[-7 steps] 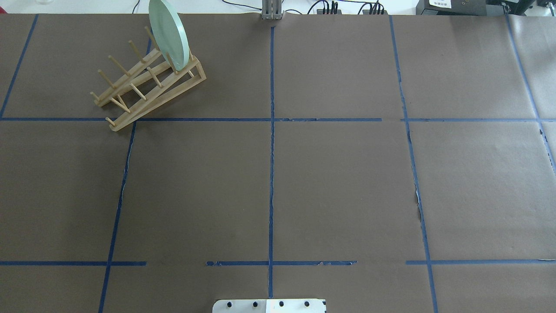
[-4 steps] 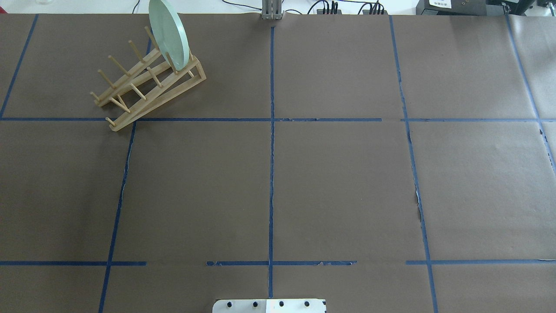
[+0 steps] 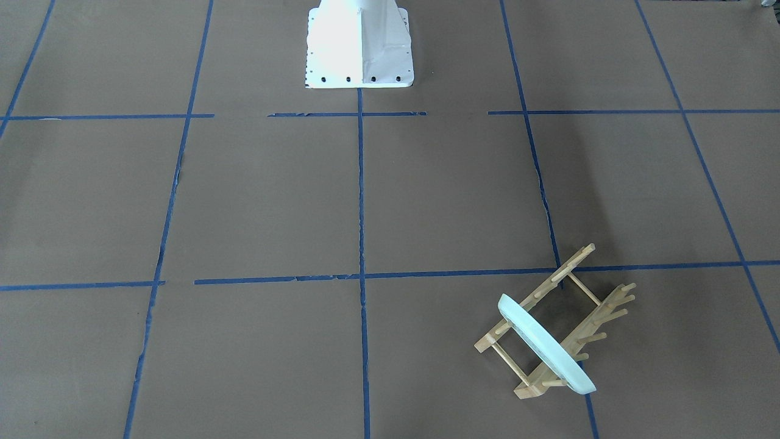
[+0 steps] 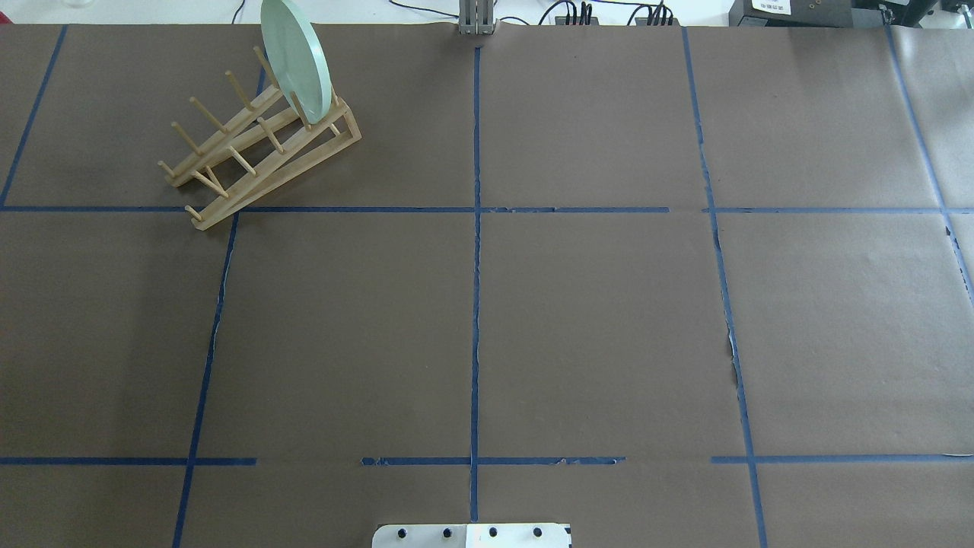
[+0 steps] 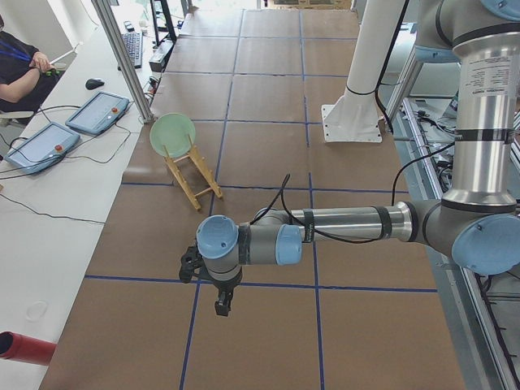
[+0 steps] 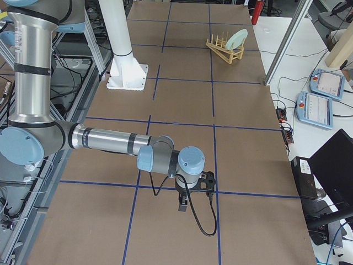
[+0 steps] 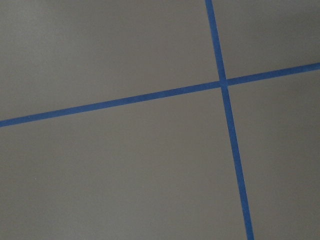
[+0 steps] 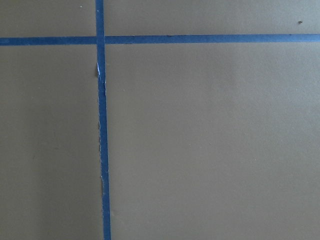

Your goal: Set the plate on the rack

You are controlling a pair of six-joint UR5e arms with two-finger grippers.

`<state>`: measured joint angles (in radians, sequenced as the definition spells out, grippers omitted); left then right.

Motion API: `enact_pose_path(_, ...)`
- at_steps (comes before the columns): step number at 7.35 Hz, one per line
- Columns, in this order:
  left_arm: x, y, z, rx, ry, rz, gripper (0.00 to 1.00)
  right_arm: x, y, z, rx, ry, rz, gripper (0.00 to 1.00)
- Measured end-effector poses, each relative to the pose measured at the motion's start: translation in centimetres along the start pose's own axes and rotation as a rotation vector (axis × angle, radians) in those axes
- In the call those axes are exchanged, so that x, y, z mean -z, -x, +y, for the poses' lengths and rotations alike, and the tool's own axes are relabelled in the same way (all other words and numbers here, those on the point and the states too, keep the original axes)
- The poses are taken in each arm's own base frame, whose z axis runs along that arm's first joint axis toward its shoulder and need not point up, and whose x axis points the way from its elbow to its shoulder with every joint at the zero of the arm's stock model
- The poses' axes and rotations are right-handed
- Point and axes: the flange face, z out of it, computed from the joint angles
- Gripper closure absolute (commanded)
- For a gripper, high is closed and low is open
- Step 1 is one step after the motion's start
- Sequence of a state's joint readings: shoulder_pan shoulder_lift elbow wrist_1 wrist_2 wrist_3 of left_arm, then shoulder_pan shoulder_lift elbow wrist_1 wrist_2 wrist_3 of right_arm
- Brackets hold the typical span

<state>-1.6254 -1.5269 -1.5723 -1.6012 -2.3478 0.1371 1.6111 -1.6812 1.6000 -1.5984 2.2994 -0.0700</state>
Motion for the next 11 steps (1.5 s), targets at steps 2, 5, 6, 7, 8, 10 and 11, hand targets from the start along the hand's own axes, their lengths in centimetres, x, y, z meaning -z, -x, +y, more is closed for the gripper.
enact_pose_path(2,1.6,-1.6,-0.5,0.064,-0.03,0.005,0.0,0.0,0.0,0.0,-0.001,0.0,0.0,0.0)
enact_pose_path(5,2.1,-2.6,-1.0,0.063,-0.041,-0.005,0.0,0.0,0.0,0.0,-0.001,0.0,0.0,0.0)
enact_pose_path(6,2.2,-2.6,-1.1,0.061,-0.042,-0.006,0.0,0.0,0.0,0.0,-0.001,0.0,0.0,0.0)
enact_pose_path(7,2.2,-2.7,-1.2,0.059,-0.043,-0.007,0.0,0.0,0.0,0.0,-0.001,0.0,0.0,0.0)
enact_pose_path(8,2.2,-2.8,-1.2,0.057,-0.043,-0.007,0.0,0.0,0.0,0.0,-0.001,0.0,0.0,0.0)
enact_pose_path(10,2.1,-2.8,-1.3,0.055,-0.042,-0.007,0.0,0.0,0.0,0.0,-0.001,0.0,0.0,0.0)
enact_pose_path(11,2.1,-2.8,-1.3,0.056,-0.04,-0.007,0.0,0.0,0.0,0.0,-0.001,0.0,0.0,0.0)
